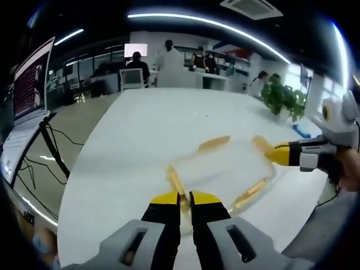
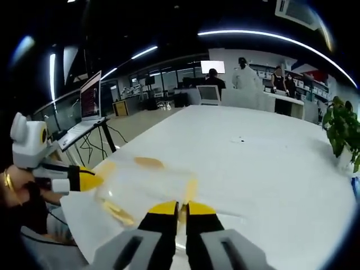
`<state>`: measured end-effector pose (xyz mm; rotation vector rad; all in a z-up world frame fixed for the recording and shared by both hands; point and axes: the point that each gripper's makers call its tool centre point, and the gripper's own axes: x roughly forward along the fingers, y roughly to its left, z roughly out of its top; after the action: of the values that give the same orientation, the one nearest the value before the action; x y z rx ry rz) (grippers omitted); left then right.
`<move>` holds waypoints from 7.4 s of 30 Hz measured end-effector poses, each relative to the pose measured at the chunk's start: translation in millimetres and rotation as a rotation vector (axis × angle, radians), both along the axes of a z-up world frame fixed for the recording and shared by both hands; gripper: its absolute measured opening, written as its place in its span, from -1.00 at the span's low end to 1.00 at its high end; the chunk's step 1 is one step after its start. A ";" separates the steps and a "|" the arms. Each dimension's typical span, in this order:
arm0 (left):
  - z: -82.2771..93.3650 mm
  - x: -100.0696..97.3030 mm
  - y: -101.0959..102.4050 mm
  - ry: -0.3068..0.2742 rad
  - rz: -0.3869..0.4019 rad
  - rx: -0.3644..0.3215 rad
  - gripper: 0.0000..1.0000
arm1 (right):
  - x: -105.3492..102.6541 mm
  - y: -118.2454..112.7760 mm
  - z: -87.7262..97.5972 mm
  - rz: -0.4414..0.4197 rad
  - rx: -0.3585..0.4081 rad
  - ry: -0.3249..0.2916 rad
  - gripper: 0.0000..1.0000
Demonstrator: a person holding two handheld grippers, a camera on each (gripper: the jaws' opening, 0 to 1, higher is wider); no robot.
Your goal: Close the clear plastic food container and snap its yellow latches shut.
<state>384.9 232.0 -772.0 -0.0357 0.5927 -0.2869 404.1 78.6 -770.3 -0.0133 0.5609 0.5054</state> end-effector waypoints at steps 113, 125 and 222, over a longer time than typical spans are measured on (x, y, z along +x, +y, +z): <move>-20.0 21.2 -49.1 0.041 0.040 -0.192 -0.70 | 8.2 -120.4 -31.8 -0.244 -0.059 0.063 -0.62; -26.5 20.5 -69.9 0.084 -0.024 -0.232 -0.58 | 15.7 -115.3 -30.9 -0.225 0.067 0.119 -0.61; -47.0 27.8 -81.3 0.259 -0.116 -0.351 -0.58 | 0.5 -71.6 -45.2 -0.143 -0.019 0.227 -0.38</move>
<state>412.7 150.7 -818.9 -0.3823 0.7976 -0.5009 404.6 7.0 -815.4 0.0666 0.7832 0.3636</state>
